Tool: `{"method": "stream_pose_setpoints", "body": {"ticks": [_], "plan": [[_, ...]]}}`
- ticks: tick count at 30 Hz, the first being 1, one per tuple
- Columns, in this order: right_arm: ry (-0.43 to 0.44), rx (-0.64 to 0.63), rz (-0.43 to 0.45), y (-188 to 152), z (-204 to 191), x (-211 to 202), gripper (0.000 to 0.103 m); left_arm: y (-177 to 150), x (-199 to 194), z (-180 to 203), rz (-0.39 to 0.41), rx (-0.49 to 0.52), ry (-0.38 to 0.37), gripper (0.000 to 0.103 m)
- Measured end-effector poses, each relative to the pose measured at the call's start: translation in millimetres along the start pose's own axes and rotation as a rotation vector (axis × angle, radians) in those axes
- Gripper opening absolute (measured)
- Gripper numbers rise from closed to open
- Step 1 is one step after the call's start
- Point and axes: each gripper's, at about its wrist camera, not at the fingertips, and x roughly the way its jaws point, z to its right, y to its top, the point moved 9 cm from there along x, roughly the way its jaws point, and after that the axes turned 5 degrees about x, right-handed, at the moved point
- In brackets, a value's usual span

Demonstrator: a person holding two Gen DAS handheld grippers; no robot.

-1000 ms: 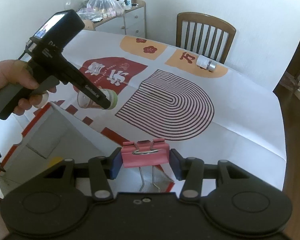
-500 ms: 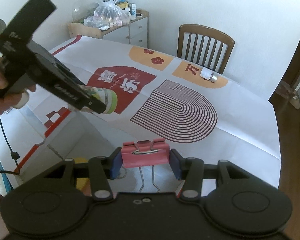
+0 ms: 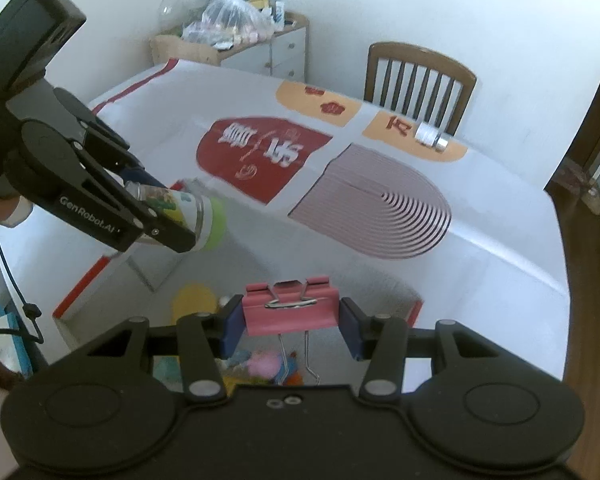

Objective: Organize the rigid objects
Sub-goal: 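Lower the jar and clip into the white box and open both tools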

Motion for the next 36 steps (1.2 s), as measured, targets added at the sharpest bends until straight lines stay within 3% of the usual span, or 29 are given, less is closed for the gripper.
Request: {"method": "stream_pose_setpoints", "body": {"ticks": [11,23,36], "plan": [[-0.013,0.004,-0.094,-34.6,-12.7,44.0,0.049,-22.5,40.2,5.8,-0.052,-0.002,0.002,0.042],[-0.060,0.027,-0.140,-34.8,-8.2,87.3,0.049,-15.0,76.8,-6.1,-0.048,0.027,0.094,0.042],[-0.086,0.050,-0.201,-37.4,1.5,115.7,0.049,-18.3,107.6,-17.9,-0.115,-0.020,0.107,0.042]]}}
